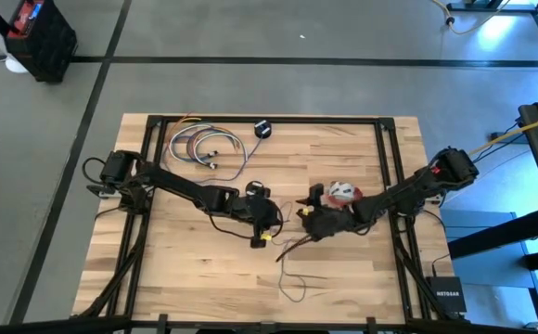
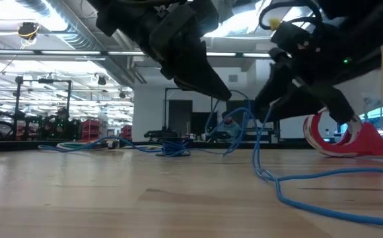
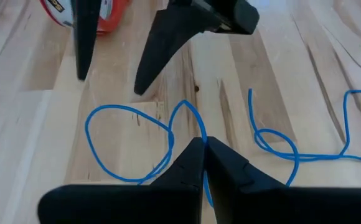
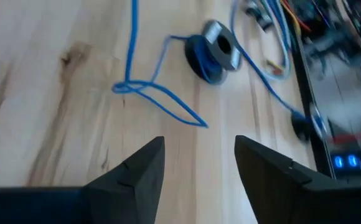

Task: Coil cords
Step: Coil the blue wire onto the spool

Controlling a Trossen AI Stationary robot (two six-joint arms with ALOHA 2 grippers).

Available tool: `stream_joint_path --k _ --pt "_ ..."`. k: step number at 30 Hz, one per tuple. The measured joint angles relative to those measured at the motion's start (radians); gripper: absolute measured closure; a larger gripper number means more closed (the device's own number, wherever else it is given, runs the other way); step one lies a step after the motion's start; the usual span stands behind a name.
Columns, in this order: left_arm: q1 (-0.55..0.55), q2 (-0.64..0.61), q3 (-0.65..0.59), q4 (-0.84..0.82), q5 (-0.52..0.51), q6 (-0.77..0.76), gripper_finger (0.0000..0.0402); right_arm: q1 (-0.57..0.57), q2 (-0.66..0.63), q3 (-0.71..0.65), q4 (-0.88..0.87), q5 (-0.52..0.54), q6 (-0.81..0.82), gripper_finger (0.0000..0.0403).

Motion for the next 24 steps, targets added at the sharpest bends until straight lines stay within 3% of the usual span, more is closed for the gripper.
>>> stream_joint_path --k 4,12,16,21,24 --pt "0.0 0.0 0.0 -0.001 -0.001 0.0 0.0396 -0.045 0.0 -0.001 0.034 -0.126 -0.115 0.0205" --pt "0.0 0.0 0.0 0.004 -0.002 -0.025 0.0396 -0.1 0.028 -0.001 0.121 -0.212 -0.259 0.0214" --pt "0.0 0.0 0.0 0.003 -0.002 -0.035 0.0396 -0.099 0.056 -0.001 0.128 -0.189 -0.298 0.0265" --pt "0.0 0.0 0.0 -0.006 -0.002 -0.079 0.0396 -0.098 0.061 0.007 0.138 -0.188 -0.299 0.0382" --pt "-0.005 -0.008 0.0 -0.025 -0.022 -0.166 0.0396 -0.098 0.059 0.01 0.143 -0.135 -0.235 0.0385"
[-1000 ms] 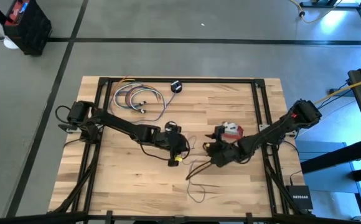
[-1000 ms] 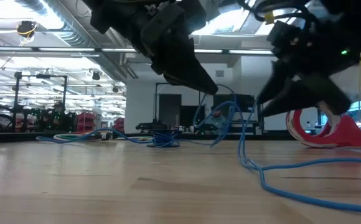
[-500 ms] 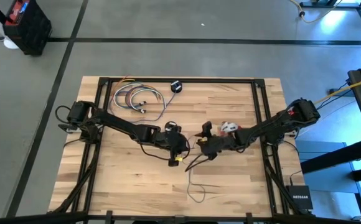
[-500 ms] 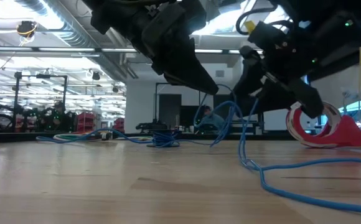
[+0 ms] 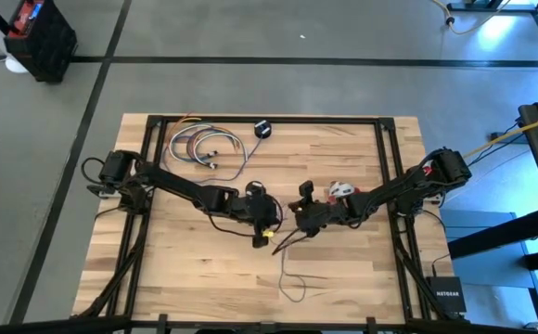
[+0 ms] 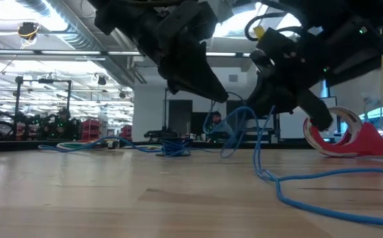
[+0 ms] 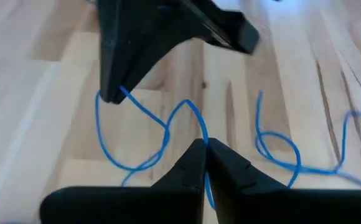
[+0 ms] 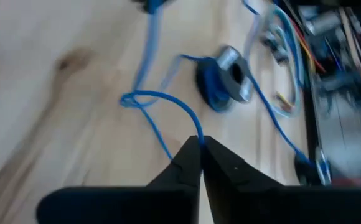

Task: Coil cords
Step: Coil the blue wire onto the spool

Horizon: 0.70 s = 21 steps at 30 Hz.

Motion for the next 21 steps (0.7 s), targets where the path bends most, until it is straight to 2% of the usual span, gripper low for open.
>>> stream_joint_path --k 4,11,21 --pt "-0.025 -0.017 0.0 -0.038 -0.118 -0.077 0.0396 0.0 0.0 0.039 -0.04 0.038 0.159 0.039" --pt "-0.045 -0.018 0.0 -0.065 -0.278 -0.207 0.0396 0.0 -0.001 0.144 -0.131 0.023 0.415 0.0391" --pt "-0.031 -0.015 0.0 -0.112 -0.443 -0.356 0.0396 0.001 -0.001 0.176 -0.148 -0.026 0.565 0.0395"
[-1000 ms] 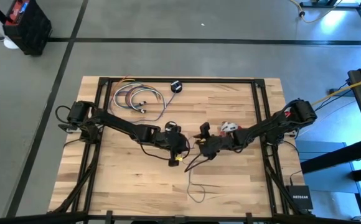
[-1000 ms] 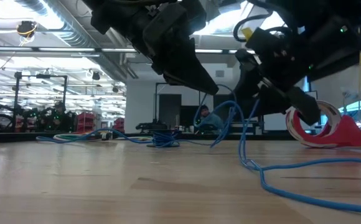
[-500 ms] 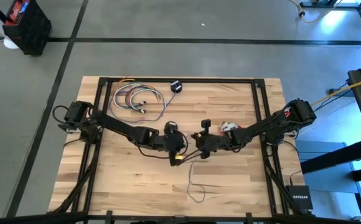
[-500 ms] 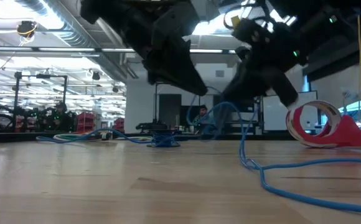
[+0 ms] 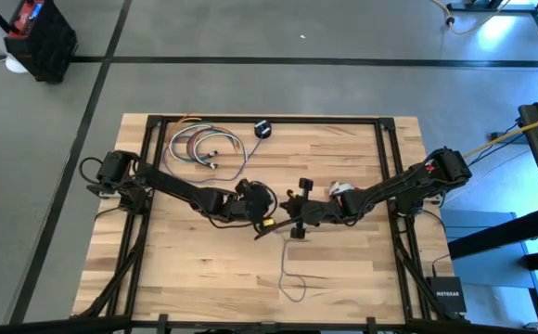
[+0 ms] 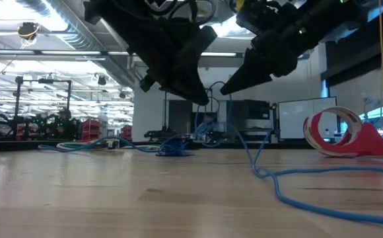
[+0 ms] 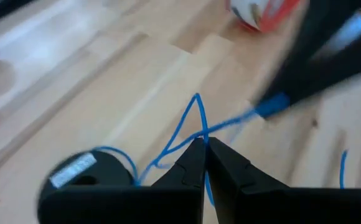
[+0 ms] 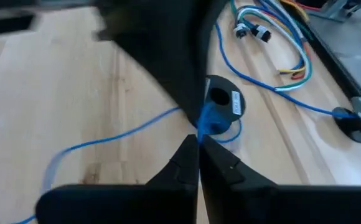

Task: Coil cords
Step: Coil the blue wire onto the spool

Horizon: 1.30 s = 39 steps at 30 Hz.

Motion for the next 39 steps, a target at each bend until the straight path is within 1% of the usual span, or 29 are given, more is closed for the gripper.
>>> stream_joint_path --k 3,7,10,12,15,18,22,26,30,32,36,37,39 --pt "0.007 0.006 0.0 0.028 -0.01 0.0 0.0396 0.0 0.0 0.0 0.002 -0.031 0.022 0.0397" --pt "0.002 0.006 0.0 0.079 -0.008 0.027 0.0396 0.0 0.0 0.0 0.028 -0.041 0.034 0.0393" --pt "-0.001 0.006 0.0 0.084 -0.005 0.057 0.0396 -0.001 0.001 0.0 0.059 -0.106 0.038 0.0385" --pt "-0.002 0.006 0.0 0.088 -0.006 0.077 0.0396 -0.001 0.001 0.0 0.084 -0.127 0.041 0.0377" --pt "-0.003 0.006 0.0 0.088 -0.006 0.097 0.0396 -0.001 0.001 0.001 0.101 -0.155 0.014 0.0356" --pt "-0.003 0.006 0.0 0.088 -0.015 0.111 0.0396 -0.001 0.001 0.001 0.104 -0.189 -0.018 0.032" --pt "-0.005 0.006 0.0 0.088 -0.04 0.143 0.0396 0.0 -0.013 0.001 0.073 -0.193 -0.081 0.0269" --pt "-0.015 0.006 0.0 0.088 -0.074 0.185 0.0396 0.0 -0.079 0.001 -0.025 -0.183 -0.134 0.0239" --pt "-0.023 0.006 0.0 0.105 -0.075 0.229 0.0396 0.0 -0.156 0.001 -0.12 -0.178 -0.137 0.0229" --pt "-0.028 0.006 0.0 0.116 -0.076 0.234 0.0396 0.0 -0.197 0.001 -0.175 -0.159 -0.14 0.0229" --pt "-0.028 0.006 0.0 0.115 -0.076 0.239 0.0396 -0.001 -0.226 0.001 -0.244 -0.14 -0.161 0.0228" --pt "-0.028 0.006 0.0 0.117 -0.076 0.242 0.0396 -0.001 -0.226 0.001 -0.26 -0.127 -0.174 0.0228" --pt "-0.028 0.006 0.0 0.117 -0.076 0.243 0.0396 -0.001 -0.226 0.001 -0.298 -0.062 -0.199 0.0228"
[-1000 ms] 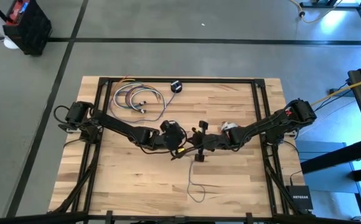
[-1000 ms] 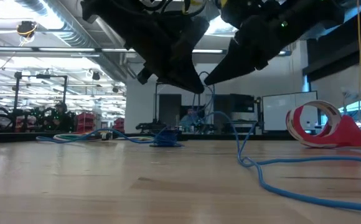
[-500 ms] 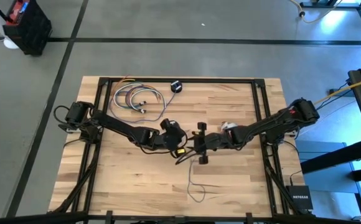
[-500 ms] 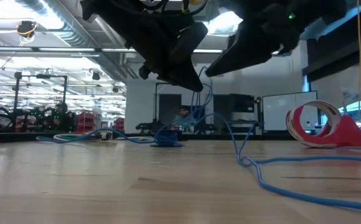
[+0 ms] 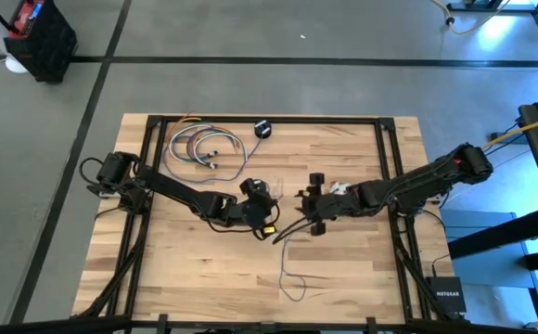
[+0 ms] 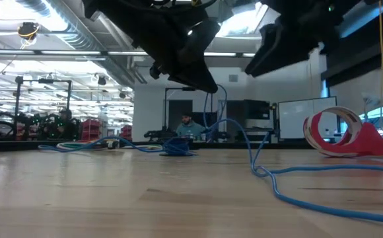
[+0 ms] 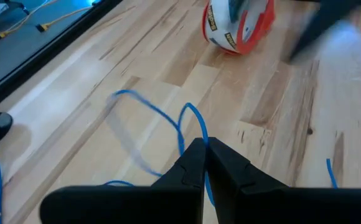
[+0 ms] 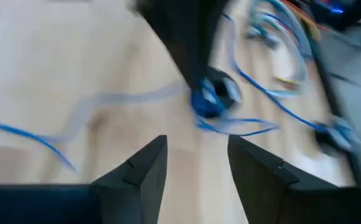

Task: Coil cords
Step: Coil the blue wire onto the spool

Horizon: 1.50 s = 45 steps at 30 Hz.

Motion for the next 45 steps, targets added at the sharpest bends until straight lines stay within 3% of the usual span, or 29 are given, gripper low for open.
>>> stream_joint_path --k 3,6,8,13,23,27,32,37,42,45 --pt "0.0 0.0 0.0 -0.001 0.0 0.001 0.0396 -0.011 0.0 0.0 -0.045 0.148 -0.018 0.0228" --pt "0.0 0.0 0.0 -0.001 0.0 0.006 0.0396 -0.049 0.0 0.0 -0.065 0.198 -0.045 0.0228" --pt "-0.001 0.0 0.0 -0.001 0.001 0.016 0.0396 -0.089 0.008 0.0 -0.063 0.168 -0.086 0.0228" --pt "-0.015 0.0 0.0 -0.001 0.001 0.021 0.0396 -0.181 0.078 0.0 -0.022 -0.051 -0.174 0.0228" --pt "-0.028 0.0 0.0 0.014 0.002 0.047 0.0396 -0.223 0.218 0.0 0.147 -0.15 -0.309 0.0231" --pt "-0.028 0.0 0.0 0.014 0.002 0.047 0.0396 -0.223 0.219 0.0 0.142 -0.152 -0.3 0.0274" --pt "-0.028 0.0 0.0 0.014 0.002 0.045 0.0396 -0.222 0.219 0.0 0.141 -0.127 -0.298 0.0388" --pt "-0.03 0.0 0.0 0.002 0.002 0.037 0.0396 -0.203 0.188 0.0 0.104 -0.034 -0.147 0.0392" --pt "-0.032 0.0 0.0 0.0 0.038 0.024 0.0396 -0.195 0.13 0.01 0.092 -0.053 0.067 0.0392" --pt "-0.032 0.01 0.0 0.014 0.041 0.015 0.0396 -0.196 0.118 0.026 0.102 -0.123 0.135 0.0397"
